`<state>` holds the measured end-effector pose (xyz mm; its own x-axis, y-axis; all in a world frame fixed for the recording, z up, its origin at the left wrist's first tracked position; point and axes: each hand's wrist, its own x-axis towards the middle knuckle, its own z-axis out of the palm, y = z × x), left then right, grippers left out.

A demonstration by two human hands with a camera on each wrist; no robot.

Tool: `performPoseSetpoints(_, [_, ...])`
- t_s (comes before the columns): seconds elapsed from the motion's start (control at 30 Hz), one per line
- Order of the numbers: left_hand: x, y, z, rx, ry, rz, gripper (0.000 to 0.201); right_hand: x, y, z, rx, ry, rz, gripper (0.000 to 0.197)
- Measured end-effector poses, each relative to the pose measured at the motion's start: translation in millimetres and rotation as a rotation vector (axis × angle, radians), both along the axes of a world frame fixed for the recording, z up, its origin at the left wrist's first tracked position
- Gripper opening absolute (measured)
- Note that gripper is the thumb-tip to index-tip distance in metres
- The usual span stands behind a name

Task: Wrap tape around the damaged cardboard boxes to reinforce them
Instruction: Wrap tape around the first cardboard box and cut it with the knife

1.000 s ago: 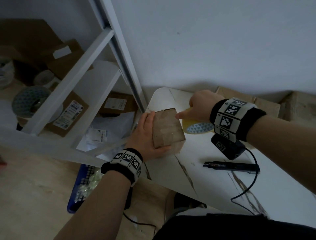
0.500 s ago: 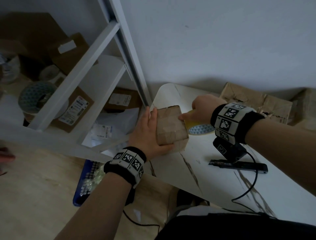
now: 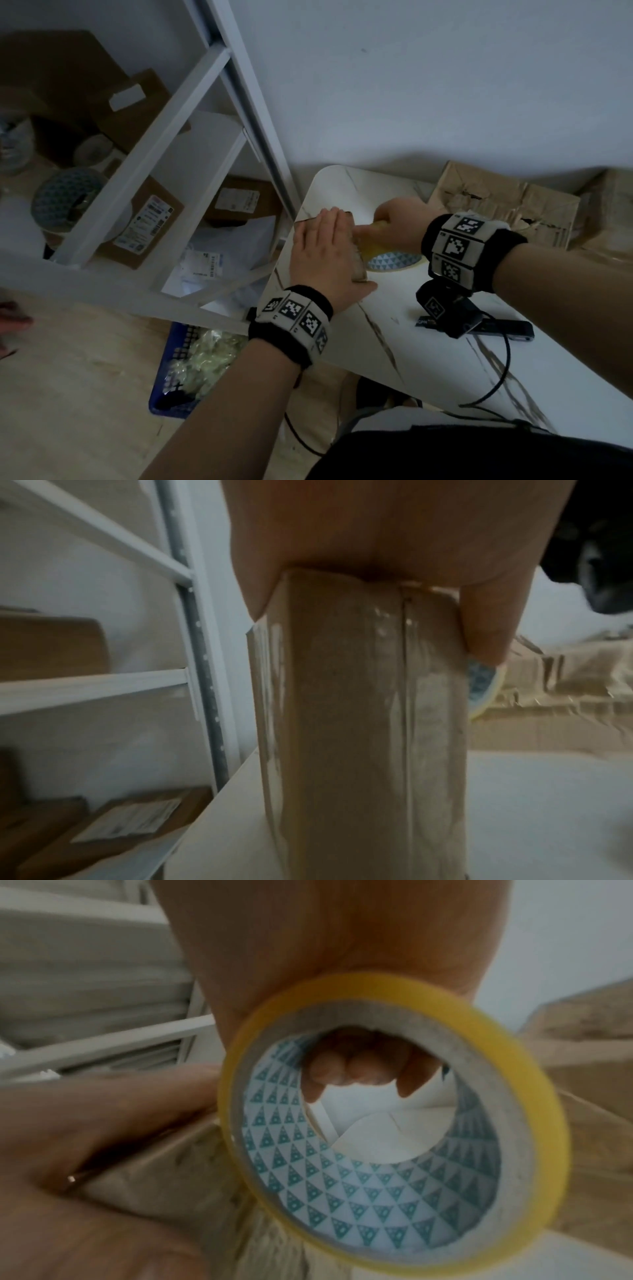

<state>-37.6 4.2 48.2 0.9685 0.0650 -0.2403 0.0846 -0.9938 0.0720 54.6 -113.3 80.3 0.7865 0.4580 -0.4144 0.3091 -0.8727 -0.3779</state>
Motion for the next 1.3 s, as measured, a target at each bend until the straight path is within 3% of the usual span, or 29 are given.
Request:
performPoseSetpoints(0.27, [10.0, 1.6, 5.1, 0.016, 0.082, 0.008, 0.127, -0.1, -24.3, -5.8, 0.121, 0.038, -0.111, 0.046])
performPoseSetpoints(0.47, [6.6, 7.7, 9.8, -0.158, -0.018, 0.023, 0.132, 0.6, -28.3, 12.5, 0.364, -0.001, -0.183, 0.036])
performPoseSetpoints(0.57, [0.3, 15.1, 7.3, -0.253, -0.071, 0.063, 0.129, 3.9, -26.8, 17.7, 0.451, 0.042, -0.25, 0.04])
performPoseSetpoints(0.8, [-9.5, 39.7, -2.3, -0.316, -0.136, 0.046, 0.121, -3.4, -12.1, 21.7, 0.366, 0.052, -0.179, 0.052])
performPoseSetpoints(1.03, [-27.0, 63.0, -17.1, -0.363, -0.18, 0.059, 0.114, 3.2, -14.1, 24.1, -0.009, -0.065, -0.026, 0.062])
performPoseSetpoints(1.3, [-30.9, 68.1, -18.7, -0.411, -0.211, 0.029, 0.115, 1.9, -9.1, 19.0, -0.044, -0.032, -0.012, 0.063])
